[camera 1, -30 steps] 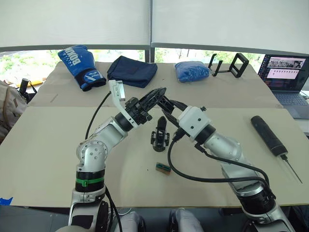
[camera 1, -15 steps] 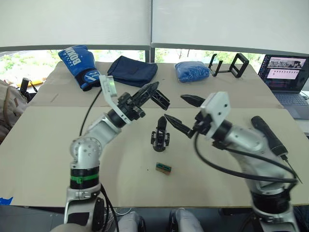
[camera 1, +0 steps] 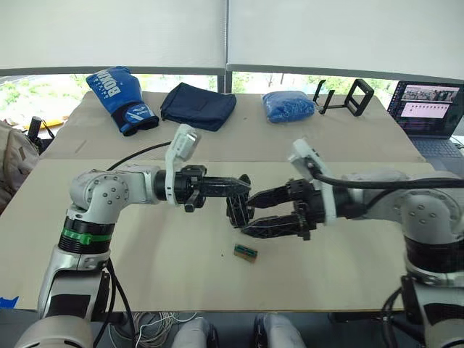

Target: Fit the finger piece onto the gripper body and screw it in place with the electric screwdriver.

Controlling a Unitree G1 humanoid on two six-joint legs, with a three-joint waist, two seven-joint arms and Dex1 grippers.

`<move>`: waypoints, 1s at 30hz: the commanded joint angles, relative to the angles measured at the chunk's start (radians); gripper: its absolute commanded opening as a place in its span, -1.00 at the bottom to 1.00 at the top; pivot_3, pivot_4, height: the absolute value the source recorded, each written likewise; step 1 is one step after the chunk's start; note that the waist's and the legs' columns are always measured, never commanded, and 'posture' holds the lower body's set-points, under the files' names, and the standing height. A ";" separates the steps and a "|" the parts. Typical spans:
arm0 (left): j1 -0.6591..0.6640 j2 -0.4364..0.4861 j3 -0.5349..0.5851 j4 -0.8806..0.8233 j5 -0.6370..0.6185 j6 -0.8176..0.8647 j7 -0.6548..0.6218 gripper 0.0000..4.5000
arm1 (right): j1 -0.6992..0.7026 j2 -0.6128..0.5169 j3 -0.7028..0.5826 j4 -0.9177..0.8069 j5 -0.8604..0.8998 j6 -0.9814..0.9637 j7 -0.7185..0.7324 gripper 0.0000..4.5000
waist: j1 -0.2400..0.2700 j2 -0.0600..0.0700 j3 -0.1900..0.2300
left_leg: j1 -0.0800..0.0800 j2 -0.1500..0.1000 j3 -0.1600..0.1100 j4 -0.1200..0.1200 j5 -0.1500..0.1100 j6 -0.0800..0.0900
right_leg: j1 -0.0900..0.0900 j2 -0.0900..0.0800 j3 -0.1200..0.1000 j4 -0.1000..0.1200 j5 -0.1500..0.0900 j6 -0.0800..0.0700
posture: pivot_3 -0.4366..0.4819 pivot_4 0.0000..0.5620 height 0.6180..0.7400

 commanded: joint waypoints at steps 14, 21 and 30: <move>0.008 0.003 -0.001 -0.089 0.031 0.019 -0.044 -1.00 | -0.024 0.061 -0.020 0.005 0.148 0.130 -0.177 0.99 | -0.002 0.000 0.000 | -0.001 0.000 0.000 0.001 0.000 0.000 | -0.001 0.000 0.000 0.000 0.000 0.000 | -0.05 -0.47 1.00; 0.023 0.004 -0.008 -0.105 0.039 0.017 -0.049 -1.00 | -0.034 0.071 -0.021 0.021 0.141 0.124 -0.207 0.65 | -0.001 0.000 0.000 | -0.001 0.000 0.000 0.001 0.000 0.000 | -0.001 0.000 0.000 0.000 0.000 0.000 | -0.05 -0.47 1.00; 0.031 -0.003 -0.006 -0.106 0.060 0.002 -0.053 -1.00 | -0.024 0.058 -0.015 0.006 0.148 0.124 -0.206 -0.74 | -0.001 0.000 0.000 | -0.001 0.000 0.000 0.001 0.000 0.000 | -0.001 0.000 0.000 0.000 0.000 0.000 | -0.05 -0.47 1.00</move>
